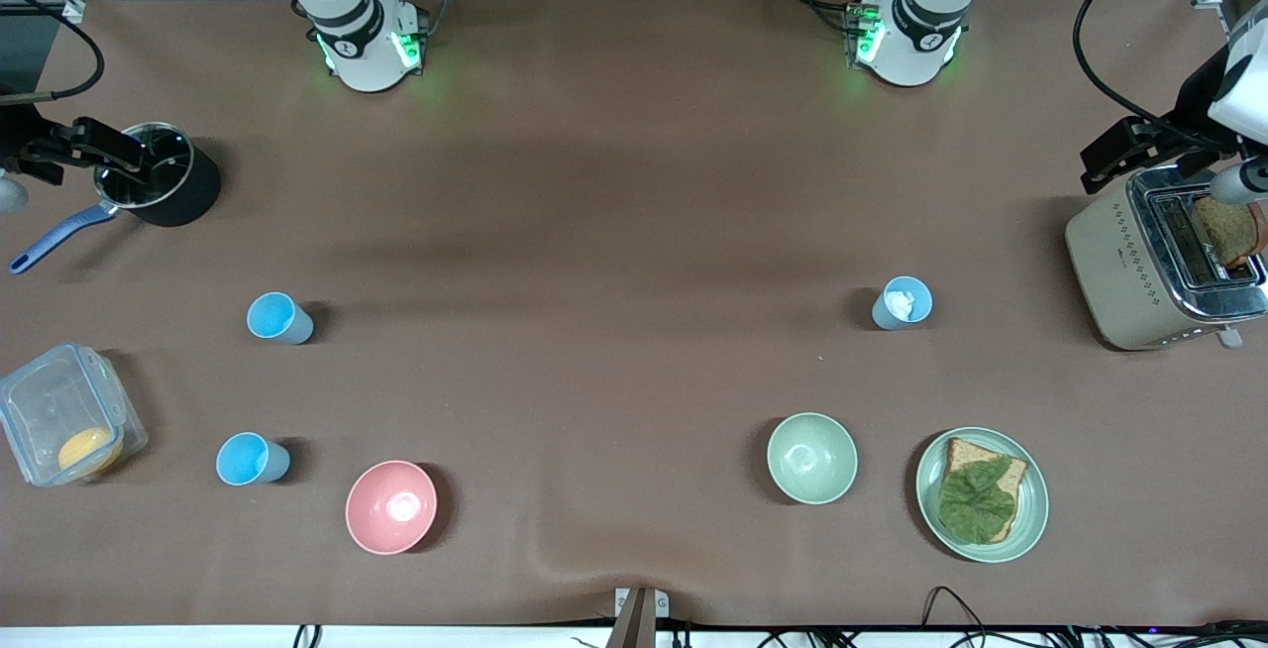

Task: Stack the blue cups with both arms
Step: 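Reach the right gripper toward one blue cup while the left gripper reaches another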

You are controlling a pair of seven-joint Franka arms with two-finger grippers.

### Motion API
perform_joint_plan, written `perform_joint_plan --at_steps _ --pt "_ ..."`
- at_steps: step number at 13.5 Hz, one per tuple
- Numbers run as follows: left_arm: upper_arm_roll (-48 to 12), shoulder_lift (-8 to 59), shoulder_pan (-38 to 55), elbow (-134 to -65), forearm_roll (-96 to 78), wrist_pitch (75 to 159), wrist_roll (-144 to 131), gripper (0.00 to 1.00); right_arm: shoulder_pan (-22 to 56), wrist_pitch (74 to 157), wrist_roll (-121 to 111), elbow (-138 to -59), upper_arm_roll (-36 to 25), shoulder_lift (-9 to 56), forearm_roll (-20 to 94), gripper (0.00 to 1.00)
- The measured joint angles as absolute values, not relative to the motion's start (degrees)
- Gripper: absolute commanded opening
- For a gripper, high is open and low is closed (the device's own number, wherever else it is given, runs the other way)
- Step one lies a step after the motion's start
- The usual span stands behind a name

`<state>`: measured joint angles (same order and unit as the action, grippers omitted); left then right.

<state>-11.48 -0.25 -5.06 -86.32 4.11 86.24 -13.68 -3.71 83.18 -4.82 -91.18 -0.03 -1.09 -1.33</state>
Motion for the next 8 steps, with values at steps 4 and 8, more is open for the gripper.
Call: perform_joint_plan --at_steps 4,8 --pt "-11.68 -0.02 -4.77 -86.4 4.08 86.24 -13.68 1.0 -3.71 83.49 -4.8 -91.01 0.0 -1.1 -1.33 1.0" --pt "-11.68 1.18 -4.54 -86.44 4.08 86.24 -13.68 1.0 -3.07 83.7 -4.78 -90.37 0.36 -0.85 -1.33 1.0"
